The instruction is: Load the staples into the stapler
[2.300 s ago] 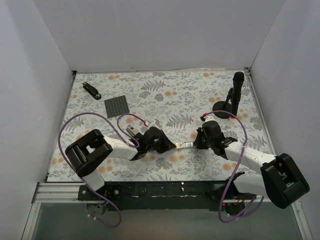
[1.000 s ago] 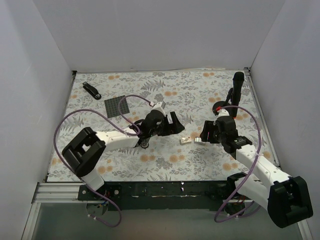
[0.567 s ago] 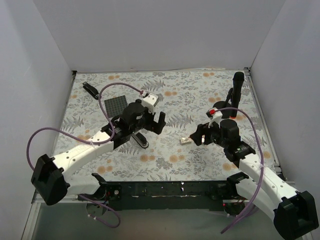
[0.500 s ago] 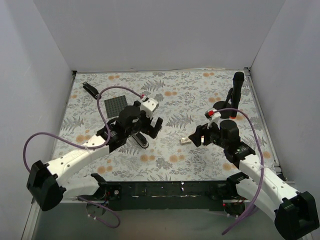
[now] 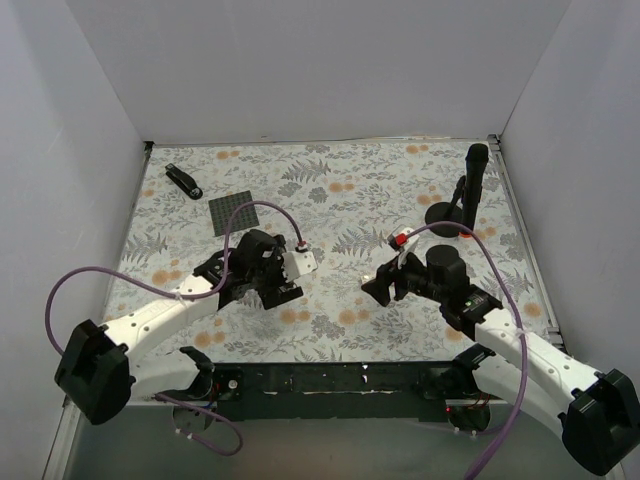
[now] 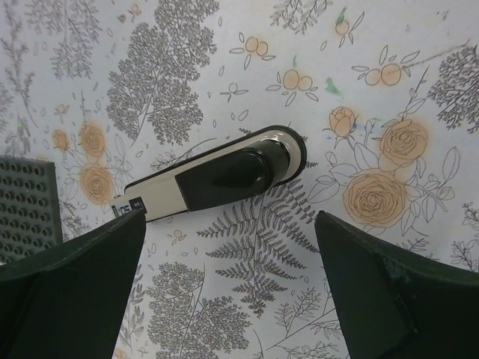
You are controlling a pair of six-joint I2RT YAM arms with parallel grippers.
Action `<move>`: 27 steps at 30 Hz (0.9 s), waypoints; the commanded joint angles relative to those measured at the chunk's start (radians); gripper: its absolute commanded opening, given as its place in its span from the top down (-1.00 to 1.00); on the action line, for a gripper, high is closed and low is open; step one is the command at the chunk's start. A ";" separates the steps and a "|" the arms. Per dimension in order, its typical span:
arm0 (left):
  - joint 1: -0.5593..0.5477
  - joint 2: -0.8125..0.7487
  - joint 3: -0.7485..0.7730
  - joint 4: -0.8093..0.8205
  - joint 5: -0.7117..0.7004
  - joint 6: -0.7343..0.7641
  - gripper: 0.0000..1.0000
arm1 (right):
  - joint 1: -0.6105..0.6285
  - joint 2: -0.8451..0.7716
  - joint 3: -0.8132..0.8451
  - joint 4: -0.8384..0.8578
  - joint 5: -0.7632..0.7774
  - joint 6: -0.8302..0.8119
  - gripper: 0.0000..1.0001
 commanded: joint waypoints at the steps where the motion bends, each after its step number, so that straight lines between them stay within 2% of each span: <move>1: 0.041 0.071 0.055 -0.030 0.057 0.102 -0.96 | 0.020 0.013 -0.013 0.071 -0.040 -0.029 -0.54; 16: 0.081 0.320 0.158 -0.010 0.100 0.191 -0.96 | 0.041 0.046 -0.025 0.090 -0.077 -0.027 -0.53; 25: 0.081 0.361 0.186 -0.035 0.173 0.170 -0.64 | 0.051 0.066 -0.030 0.105 -0.082 -0.026 -0.50; 26: 0.081 0.363 0.192 -0.033 0.187 0.167 -0.56 | 0.051 0.067 -0.030 0.108 -0.082 -0.024 -0.51; 27: 0.079 0.363 0.196 -0.036 0.214 0.159 -0.41 | 0.051 0.067 -0.031 0.109 -0.082 -0.023 -0.51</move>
